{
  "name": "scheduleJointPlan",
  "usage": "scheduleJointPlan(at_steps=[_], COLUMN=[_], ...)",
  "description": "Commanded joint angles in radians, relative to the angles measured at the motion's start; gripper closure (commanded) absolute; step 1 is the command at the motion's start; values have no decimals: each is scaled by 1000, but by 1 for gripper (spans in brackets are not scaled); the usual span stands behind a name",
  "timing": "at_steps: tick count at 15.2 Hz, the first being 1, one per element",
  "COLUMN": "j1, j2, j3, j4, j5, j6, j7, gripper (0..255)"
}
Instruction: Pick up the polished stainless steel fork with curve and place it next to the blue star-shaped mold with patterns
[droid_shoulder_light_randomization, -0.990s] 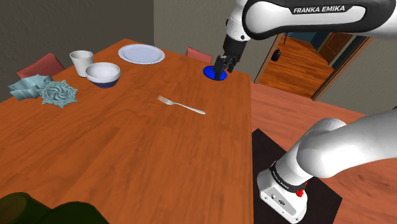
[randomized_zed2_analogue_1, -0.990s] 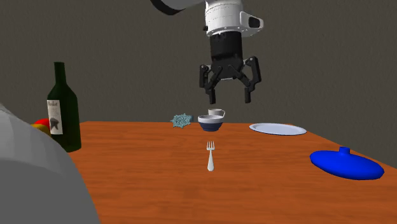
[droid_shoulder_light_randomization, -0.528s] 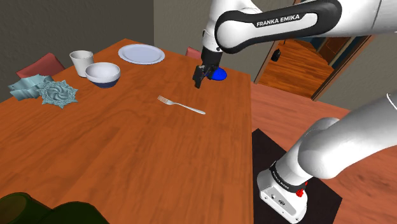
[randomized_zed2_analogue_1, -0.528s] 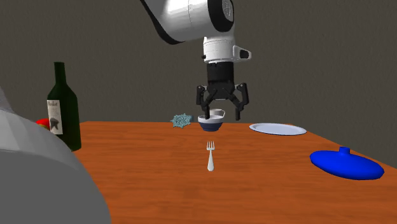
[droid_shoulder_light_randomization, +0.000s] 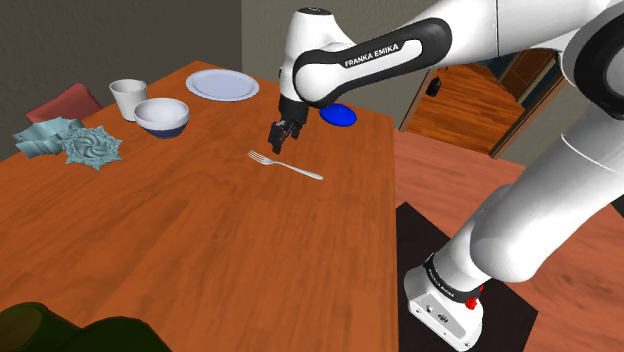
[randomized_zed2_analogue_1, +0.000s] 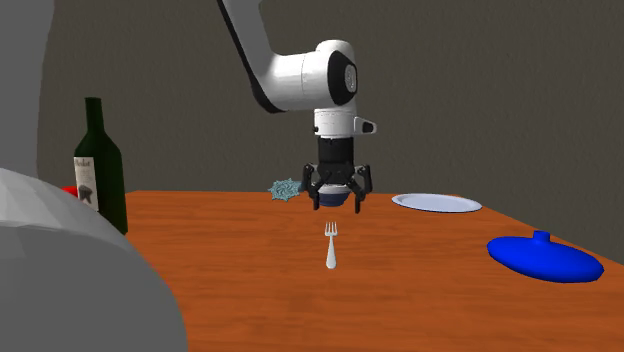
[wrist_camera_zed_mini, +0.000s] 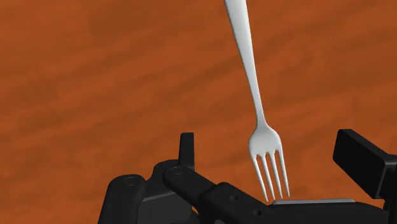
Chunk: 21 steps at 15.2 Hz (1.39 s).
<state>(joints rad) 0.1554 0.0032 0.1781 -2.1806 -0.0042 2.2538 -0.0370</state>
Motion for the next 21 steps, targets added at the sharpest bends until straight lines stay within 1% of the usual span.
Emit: scheduleJointPlan(at_steps=[1,3,11,18,19,21], j1=[10,20,24,24,24,25], j2=[63,118,185,185,185,184], j3=[10,18,15,15,15,15], j4=[38,73,48,48,48,48], j5=[-4,-10,-29,-29,-29,-29], j6=[27,46,136,136,136,136], j7=[-6,-7,6,6,6,6], gripper=[0,0,0,0,255,255])
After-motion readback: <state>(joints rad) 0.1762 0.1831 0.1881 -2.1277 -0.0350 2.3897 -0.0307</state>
